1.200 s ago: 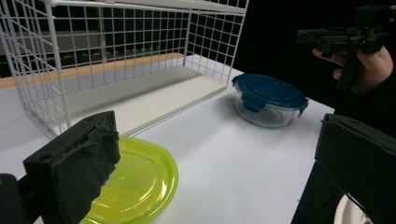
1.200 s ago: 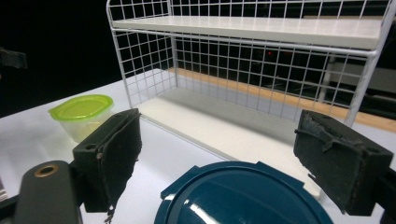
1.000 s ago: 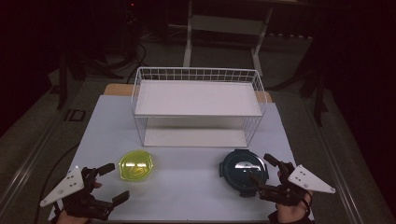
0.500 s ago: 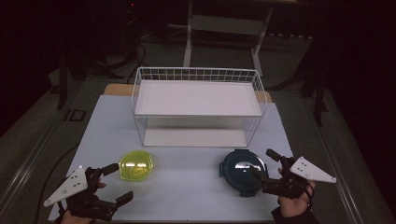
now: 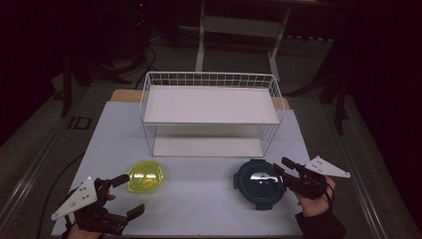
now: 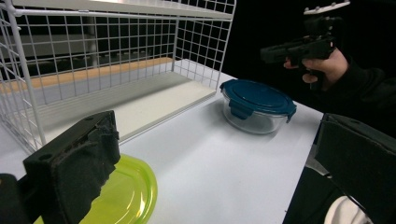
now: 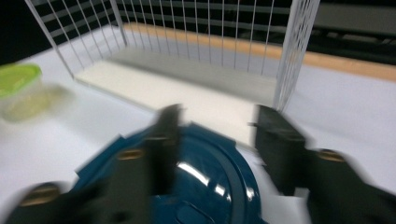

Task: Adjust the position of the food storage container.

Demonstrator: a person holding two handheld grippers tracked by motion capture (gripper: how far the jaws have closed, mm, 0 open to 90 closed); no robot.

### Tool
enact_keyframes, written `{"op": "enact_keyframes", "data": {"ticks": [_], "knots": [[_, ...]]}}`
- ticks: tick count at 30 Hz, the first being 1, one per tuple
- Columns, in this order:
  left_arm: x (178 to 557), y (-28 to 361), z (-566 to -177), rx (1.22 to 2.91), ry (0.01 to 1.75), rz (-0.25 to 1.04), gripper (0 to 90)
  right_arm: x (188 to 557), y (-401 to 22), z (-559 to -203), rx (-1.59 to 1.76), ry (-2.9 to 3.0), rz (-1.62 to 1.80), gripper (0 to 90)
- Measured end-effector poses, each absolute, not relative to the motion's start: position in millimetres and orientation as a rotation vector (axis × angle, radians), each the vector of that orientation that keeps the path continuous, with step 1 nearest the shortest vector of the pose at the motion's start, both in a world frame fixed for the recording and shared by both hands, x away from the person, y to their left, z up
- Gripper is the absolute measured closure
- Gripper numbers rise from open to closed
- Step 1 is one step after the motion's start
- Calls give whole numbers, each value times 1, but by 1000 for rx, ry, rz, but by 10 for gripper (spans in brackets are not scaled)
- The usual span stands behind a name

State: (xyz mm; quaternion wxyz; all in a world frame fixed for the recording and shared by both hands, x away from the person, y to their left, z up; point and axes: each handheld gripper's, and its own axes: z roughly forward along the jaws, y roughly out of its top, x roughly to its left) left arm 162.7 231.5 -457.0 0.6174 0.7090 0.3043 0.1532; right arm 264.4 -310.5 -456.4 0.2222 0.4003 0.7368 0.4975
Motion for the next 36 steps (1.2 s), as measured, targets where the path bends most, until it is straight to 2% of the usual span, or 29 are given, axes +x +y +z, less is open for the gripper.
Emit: {"op": "enact_keyframes", "data": {"ticks": [2, 4, 6, 7, 18, 36], "knots": [[163, 231, -457, 1631, 702, 351, 0, 269, -313, -460, 1110, 2075, 1342, 726], [163, 231, -458, 1635, 700, 350, 0, 274, -315, -463, 1125, 2094, 1312, 787], [163, 231, -458, 1636, 699, 346, 0, 277, -315, -465, 1138, 2100, 1297, 807], [163, 230, -458, 1639, 699, 344, 0, 283, -318, -470, 1173, 2106, 1276, 879], [164, 230, -459, 1645, 698, 335, 0, 304, -322, -494, 1281, 2138, 1196, 900], [165, 227, -461, 1659, 691, 327, 0, 299, -302, -500, 1297, 2185, 1219, 900]]}}
